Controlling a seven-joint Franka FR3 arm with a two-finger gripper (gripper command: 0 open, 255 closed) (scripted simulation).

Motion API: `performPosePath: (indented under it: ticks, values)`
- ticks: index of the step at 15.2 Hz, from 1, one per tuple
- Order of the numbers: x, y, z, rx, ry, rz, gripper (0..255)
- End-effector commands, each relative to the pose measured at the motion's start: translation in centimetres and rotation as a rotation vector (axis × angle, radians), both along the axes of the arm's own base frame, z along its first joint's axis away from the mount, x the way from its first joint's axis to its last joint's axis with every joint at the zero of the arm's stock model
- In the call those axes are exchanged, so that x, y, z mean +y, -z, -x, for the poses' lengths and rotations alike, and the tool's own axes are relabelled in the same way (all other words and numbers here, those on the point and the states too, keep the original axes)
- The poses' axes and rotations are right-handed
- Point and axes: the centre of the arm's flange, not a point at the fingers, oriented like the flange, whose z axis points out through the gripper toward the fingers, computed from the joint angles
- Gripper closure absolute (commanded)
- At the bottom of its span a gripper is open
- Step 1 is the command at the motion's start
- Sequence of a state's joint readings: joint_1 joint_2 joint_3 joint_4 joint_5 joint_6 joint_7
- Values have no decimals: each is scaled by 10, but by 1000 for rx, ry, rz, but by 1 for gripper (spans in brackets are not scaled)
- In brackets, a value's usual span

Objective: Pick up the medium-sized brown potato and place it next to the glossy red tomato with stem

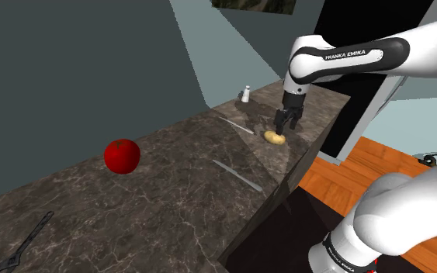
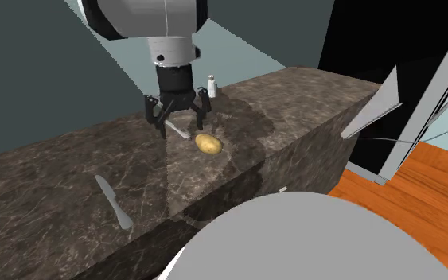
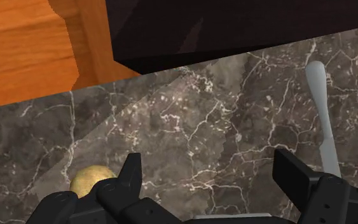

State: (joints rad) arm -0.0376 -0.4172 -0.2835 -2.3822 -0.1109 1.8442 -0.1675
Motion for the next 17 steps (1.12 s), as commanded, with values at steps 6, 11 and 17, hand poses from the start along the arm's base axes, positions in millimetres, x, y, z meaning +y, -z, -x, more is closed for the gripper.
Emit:
performPosePath:
  ticks: [6,11,17]
  values:
    - [-63,49,-50,-14,-9,-8,0]
    - [-106,83,-85,-23,-15,-15,0]
    - [-122,117,-96,-27,-17,-18,0]
